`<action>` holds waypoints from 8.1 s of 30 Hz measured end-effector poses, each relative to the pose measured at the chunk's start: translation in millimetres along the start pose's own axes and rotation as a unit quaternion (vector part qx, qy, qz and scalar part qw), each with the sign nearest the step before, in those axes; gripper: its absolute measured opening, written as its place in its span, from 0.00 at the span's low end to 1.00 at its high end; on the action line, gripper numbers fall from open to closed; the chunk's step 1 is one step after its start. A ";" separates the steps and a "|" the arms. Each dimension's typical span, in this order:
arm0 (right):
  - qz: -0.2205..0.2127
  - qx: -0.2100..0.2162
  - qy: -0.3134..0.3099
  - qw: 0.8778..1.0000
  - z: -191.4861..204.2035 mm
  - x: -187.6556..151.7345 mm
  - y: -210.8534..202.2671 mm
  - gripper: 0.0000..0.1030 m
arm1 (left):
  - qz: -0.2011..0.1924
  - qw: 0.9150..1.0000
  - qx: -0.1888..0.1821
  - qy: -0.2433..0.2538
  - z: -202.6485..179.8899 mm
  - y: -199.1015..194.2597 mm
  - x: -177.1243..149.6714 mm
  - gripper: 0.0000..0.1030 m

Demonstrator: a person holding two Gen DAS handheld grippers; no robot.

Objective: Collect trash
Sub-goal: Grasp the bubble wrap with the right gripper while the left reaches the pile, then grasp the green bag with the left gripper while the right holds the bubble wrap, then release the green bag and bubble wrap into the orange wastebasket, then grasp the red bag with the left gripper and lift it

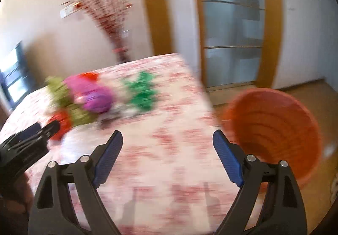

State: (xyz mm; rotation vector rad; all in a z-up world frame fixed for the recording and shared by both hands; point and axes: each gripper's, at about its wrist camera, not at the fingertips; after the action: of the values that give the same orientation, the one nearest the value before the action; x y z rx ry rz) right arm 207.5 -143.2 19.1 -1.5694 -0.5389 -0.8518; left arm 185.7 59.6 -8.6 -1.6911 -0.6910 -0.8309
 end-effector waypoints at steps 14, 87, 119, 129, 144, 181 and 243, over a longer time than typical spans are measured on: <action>0.030 0.073 -0.103 0.992 124.9 -14.4 20.9 0.74 | -0.010 0.996 0.055 -0.075 94.9 -11.7 -2.4 0.69; 0.059 -0.022 -0.032 0.998 0.6 -18.9 41.4 0.21 | 0.036 0.992 -0.078 -0.094 34.1 78.7 30.2 0.07; 0.011 -0.055 0.008 0.998 -40.1 -1.1 -1.8 0.21 | -0.014 0.979 -0.203 -0.013 -43.6 -7.4 24.4 0.03; -0.025 -0.108 0.073 0.991 -99.6 14.3 -23.1 0.21 | 0.000 0.961 -0.274 0.029 -111.1 10.1 26.8 0.03; -0.019 -0.187 0.147 0.971 -190.1 7.3 -6.5 0.21 | 0.045 0.931 -0.350 0.091 -216.1 64.0 20.8 0.03; -0.033 -0.221 0.163 0.961 -212.9 -0.5 -5.1 0.84 | 0.052 0.970 -0.216 0.095 -175.8 62.7 7.9 0.68; 0.020 -0.052 -0.007 0.998 -1.9 6.6 9.1 0.87 | 0.029 0.996 -0.084 -0.007 47.4 24.8 0.2 0.48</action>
State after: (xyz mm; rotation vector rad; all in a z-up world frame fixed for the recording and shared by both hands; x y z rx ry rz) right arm 218.1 -147.5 18.4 -1.6755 -0.4776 -0.8504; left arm 214.1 99.1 -30.8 -1.8606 -0.5914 -0.8565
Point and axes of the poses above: each gripper's, at about its wrist camera, not at the fingertips, and y roughly the way its jaws point, z to its left, x to its top, and after that the axes turned 15 degrees about -x, right-handed
